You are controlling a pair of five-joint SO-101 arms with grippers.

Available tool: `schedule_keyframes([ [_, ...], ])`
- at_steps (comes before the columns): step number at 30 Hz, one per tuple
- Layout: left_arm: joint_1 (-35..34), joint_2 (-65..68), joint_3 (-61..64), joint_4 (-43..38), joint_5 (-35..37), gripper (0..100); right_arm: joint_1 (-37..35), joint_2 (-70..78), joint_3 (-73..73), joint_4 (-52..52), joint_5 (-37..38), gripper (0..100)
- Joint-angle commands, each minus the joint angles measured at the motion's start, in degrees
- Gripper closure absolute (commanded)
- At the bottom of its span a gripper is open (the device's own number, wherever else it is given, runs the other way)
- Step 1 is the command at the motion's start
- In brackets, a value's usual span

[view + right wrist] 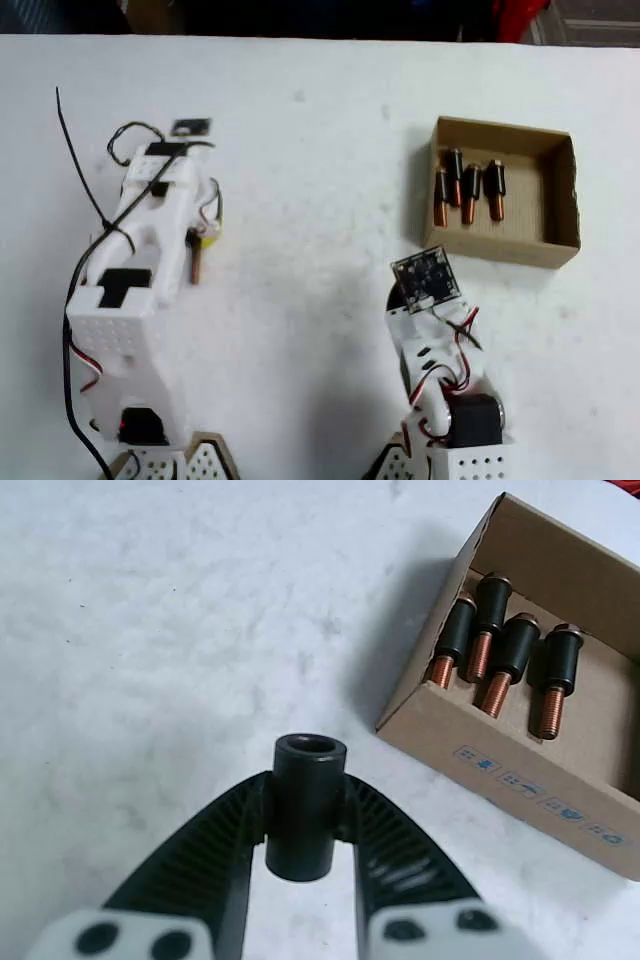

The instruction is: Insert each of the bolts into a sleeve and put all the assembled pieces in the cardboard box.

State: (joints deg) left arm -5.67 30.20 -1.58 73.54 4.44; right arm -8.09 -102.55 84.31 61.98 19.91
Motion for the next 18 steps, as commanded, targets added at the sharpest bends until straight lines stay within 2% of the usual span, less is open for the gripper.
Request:
schedule_keyframes([
  [1,0.7,-0.7,-1.1,1.9,-10.3,98,0.6,-0.7,-0.3,-1.4,0.0,98.1],
  [7,1.2,-0.7,-0.7,2.0,-11.0,98,0.6,-0.7,-0.3,-1.4,0.0,98.1],
  [11,2.0,-0.7,-0.7,2.0,-15.4,98,0.4,-0.7,-0.3,-1.4,0.0,98.1],
  [18,2.1,-0.3,-0.7,2.0,-15.6,98,0.3,-0.7,-0.3,-1.4,0.0,98.1],
])
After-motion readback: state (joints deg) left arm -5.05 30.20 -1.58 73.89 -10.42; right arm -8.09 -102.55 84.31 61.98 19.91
